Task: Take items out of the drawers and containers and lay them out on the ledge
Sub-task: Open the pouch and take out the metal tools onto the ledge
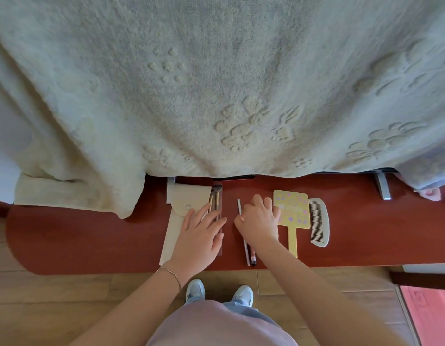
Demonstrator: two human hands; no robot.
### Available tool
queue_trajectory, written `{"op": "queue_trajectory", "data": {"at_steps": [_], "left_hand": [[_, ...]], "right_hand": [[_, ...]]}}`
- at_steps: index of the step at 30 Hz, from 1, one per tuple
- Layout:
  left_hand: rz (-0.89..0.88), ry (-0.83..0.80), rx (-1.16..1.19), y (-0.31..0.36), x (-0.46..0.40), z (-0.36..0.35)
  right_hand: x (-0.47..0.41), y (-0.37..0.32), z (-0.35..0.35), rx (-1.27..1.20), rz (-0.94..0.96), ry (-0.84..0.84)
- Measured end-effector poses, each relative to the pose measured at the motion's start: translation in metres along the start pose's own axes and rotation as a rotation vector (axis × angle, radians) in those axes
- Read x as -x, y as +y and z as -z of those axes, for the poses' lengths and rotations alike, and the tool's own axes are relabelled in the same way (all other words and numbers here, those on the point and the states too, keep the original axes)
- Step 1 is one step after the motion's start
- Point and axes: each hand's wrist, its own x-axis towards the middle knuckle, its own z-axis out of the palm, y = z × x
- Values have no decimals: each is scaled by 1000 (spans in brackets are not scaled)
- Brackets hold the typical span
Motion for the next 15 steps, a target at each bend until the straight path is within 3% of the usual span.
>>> {"op": "queue_trajectory", "data": {"at_steps": [5, 15], "left_hand": [[7, 0, -18, 9, -5, 4], [20, -67, -15, 8, 3, 4]], "right_hand": [[-1, 0, -3, 61, 35, -2], [-4, 4, -7, 25, -78, 9]]}}
